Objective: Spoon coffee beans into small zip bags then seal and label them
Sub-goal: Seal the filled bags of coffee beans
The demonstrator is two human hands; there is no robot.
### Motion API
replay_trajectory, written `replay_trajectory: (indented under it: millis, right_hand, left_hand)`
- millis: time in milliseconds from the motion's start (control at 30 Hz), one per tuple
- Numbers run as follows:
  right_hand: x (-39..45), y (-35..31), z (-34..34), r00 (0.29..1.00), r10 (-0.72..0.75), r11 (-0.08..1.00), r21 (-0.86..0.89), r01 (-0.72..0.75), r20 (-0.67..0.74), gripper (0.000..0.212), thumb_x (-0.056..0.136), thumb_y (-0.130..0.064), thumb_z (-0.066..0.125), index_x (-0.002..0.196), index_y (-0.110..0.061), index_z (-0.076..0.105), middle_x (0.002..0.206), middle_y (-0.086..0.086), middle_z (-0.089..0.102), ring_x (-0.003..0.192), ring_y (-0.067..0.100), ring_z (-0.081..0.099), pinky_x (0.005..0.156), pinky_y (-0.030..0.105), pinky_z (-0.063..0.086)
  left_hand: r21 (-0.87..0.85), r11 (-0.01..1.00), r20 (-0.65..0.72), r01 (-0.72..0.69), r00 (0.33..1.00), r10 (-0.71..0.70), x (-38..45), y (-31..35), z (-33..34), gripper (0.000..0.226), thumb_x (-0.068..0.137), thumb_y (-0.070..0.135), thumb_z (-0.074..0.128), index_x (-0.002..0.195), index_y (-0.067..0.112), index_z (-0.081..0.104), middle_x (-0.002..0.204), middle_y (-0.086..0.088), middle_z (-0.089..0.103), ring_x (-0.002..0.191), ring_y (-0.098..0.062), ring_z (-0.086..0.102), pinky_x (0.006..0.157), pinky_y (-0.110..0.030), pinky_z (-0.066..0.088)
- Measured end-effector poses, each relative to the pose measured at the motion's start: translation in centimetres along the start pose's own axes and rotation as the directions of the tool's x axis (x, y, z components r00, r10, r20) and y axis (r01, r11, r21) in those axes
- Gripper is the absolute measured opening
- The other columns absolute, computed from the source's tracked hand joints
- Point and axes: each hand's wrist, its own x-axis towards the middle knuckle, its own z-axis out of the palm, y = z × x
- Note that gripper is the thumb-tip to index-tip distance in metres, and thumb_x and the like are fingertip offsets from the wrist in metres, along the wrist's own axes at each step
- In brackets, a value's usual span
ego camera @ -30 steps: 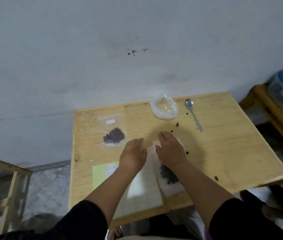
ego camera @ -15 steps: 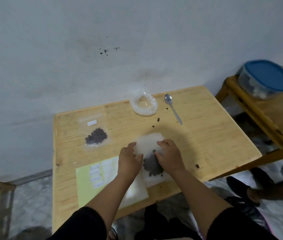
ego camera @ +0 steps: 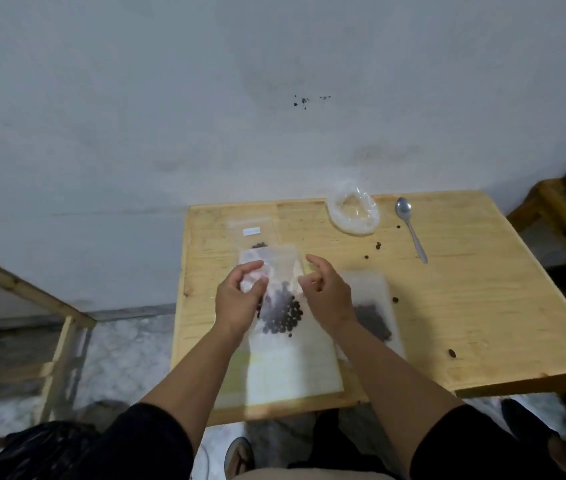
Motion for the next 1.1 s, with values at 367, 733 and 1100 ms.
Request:
replay_trajectory:
  millis: [367, 733, 1100]
  right_hand:
    - [-5.8, 1.7, 7.9, 0.980, 0.141, 0.939, -0.333, -0.087, 0.142, 0.030, 0.090, -0.019, 0.057, 0.117, -0.010, 0.065, 0.115, 0.009, 0.060, 0.104, 0.021, 0.058, 0.075, 0.014, 0.036]
    - [-7.2, 1.2, 10.4, 0.984, 0.171, 0.924, -0.340, -0.175, -0.043, 0.013, 0.089, -0.010, 0.054, 0.084, -0.006, 0.065, 0.098, 0.010, 0.057, 0.077, 0.017, 0.050, 0.069, 0.025, 0.042]
    - [-6.1, -6.3, 8.3, 0.980, -0.200, 0.979, -0.046, 0.200, 0.003, 0.012, 0.085, -0.006, 0.059, 0.076, -0.013, 0.054, 0.062, -0.009, 0.049, 0.057, 0.002, 0.048, 0.055, 0.017, 0.036]
  left_hand:
    - [-0.089, 0.989, -0.270, 0.116, 0.953, -0.136, -3.1, -3.9, -12.7, 0.028, 0.086, 0.013, 0.066, 0.092, 0.040, 0.065, 0.115, -0.011, 0.065, 0.090, -0.029, 0.064, 0.082, -0.039, 0.055]
    - [-0.134, 0.980, -0.212, 0.146, 0.962, -0.172, -4.7, -5.5, -15.5, 0.029, 0.087, 0.011, 0.065, 0.097, 0.038, 0.067, 0.117, -0.012, 0.062, 0.074, -0.024, 0.065, 0.062, -0.032, 0.055]
    - [-0.135, 0.989, -0.061, 0.069, 0.995, -0.078, -3.9, -3.6, -14.1, 0.031, 0.085, 0.012, 0.067, 0.096, 0.041, 0.067, 0.117, 0.001, 0.064, 0.114, -0.027, 0.059, 0.096, -0.048, 0.049]
